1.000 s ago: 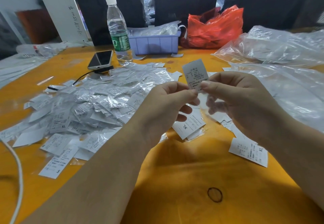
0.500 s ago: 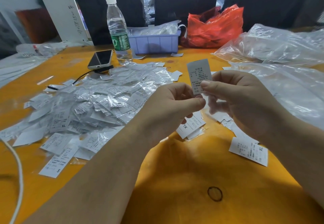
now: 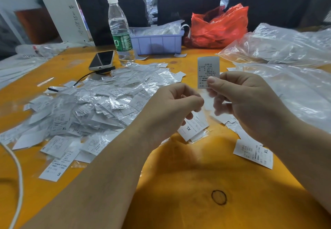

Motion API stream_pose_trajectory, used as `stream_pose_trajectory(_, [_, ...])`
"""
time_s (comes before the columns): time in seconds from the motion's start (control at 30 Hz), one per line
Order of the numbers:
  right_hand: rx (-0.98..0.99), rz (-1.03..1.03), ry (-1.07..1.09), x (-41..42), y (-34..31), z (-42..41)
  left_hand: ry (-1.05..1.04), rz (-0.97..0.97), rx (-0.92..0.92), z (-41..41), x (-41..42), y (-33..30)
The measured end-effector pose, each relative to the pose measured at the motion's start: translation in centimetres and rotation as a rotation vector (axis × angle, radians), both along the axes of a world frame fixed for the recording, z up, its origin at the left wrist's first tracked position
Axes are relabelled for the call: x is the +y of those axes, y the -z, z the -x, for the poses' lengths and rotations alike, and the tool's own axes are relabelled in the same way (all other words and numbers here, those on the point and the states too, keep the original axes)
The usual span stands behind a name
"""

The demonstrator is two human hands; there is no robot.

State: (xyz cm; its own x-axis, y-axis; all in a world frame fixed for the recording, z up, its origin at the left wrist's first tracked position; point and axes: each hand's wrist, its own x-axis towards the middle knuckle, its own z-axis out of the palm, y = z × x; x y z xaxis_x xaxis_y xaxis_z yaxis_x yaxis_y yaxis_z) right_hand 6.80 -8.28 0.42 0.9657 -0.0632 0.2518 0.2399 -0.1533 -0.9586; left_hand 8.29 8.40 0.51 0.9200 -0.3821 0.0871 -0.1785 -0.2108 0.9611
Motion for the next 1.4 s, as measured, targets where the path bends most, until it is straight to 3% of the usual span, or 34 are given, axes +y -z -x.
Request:
stream_pose_trajectory(0.63, [-0.019, -0.028, -0.017, 0.0, 0.0, -0.2, -0.009, 0.056, -0.099, 0.0, -0.1, 0.3])
stream_pose_trajectory(0.87, [0.112, 0.041, -0.37, -2.5, -1.3, -1.1, -0.007, 0.051, -0.076, -0.1, 0.2, 0.1])
stream_pose_trajectory(1.1, [0.104, -0.051, -0.435, -3.2, -1.2, -1.4, -0.001, 0.061, -0.056, -0.1, 0.2, 0.0])
stream_pose_trajectory(1.4, [0.086, 0.032, -0.365, -2.9, -1.3, -1.3, 0.013, 0.087, -0.048, -0.1, 0.3, -0.2])
